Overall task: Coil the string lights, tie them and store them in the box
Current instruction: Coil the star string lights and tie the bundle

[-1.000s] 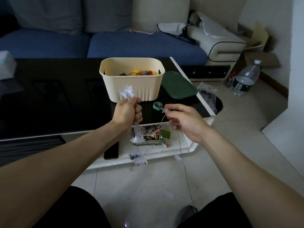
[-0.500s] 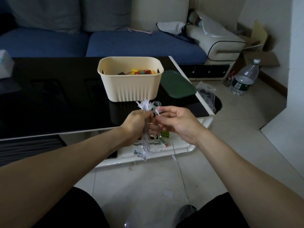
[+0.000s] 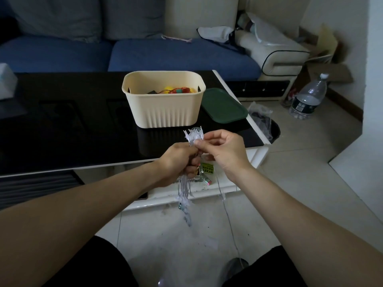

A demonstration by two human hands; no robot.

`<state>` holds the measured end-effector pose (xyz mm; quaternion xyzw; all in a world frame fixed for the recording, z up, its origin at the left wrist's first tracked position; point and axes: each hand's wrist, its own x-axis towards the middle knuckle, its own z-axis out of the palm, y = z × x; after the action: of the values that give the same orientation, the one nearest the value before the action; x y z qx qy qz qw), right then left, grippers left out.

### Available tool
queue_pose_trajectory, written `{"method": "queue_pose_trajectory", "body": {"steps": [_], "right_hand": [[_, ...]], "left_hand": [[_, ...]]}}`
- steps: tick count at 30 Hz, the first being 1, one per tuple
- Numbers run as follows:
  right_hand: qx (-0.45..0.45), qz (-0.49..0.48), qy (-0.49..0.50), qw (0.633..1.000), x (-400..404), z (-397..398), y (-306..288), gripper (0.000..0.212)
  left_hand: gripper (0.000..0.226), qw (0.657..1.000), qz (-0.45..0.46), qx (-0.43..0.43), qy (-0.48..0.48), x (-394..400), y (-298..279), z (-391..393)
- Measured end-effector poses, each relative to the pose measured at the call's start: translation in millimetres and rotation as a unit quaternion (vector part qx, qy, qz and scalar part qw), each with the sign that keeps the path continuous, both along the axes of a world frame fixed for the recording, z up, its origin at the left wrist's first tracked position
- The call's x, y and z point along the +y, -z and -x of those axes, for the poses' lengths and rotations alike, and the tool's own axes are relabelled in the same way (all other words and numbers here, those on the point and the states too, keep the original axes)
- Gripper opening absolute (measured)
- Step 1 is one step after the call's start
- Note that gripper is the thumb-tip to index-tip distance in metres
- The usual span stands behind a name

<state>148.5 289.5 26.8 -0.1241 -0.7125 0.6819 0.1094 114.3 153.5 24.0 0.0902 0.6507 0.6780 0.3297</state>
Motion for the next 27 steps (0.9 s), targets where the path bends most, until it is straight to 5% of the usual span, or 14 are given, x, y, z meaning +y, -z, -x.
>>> {"method": "queue_pose_trajectory", "body": {"steps": [5, 10, 13, 21, 27], "right_hand": [[-0.046, 0.005, 0.030, 0.998, -10.6, -1.4, 0.0, 0.024], [-0.101, 0.022, -0.067, 0.992, -14.3, -4.6, -8.9, 0.034], [-0.098, -0.002, -0.124, 0.987, -14.4, -7.9, -9.2, 0.017], [-0.038, 0.024, 0.013, 0.999, -11.4, -6.0, -4.1, 0.008], [-0.025, -0.039, -0.007, 0.999, -16.1, -4.6, -1.8, 0.011]], "left_hand": [[0.036, 0.999, -0.007, 0.032, -0.020, 1.4, -3.0, -0.2], [0.036, 0.991, 0.025, 0.082, -0.098, 0.8, 2.7, 0.1], [0.036, 0.986, 0.024, 0.076, -0.143, -1.1, 3.9, 2.2], [0.036, 0.990, 0.061, 0.110, -0.056, -5.2, 1.8, 4.2], [0.033, 0.976, 0.093, 0.172, -0.095, -4.8, 6.1, 1.5]]}}
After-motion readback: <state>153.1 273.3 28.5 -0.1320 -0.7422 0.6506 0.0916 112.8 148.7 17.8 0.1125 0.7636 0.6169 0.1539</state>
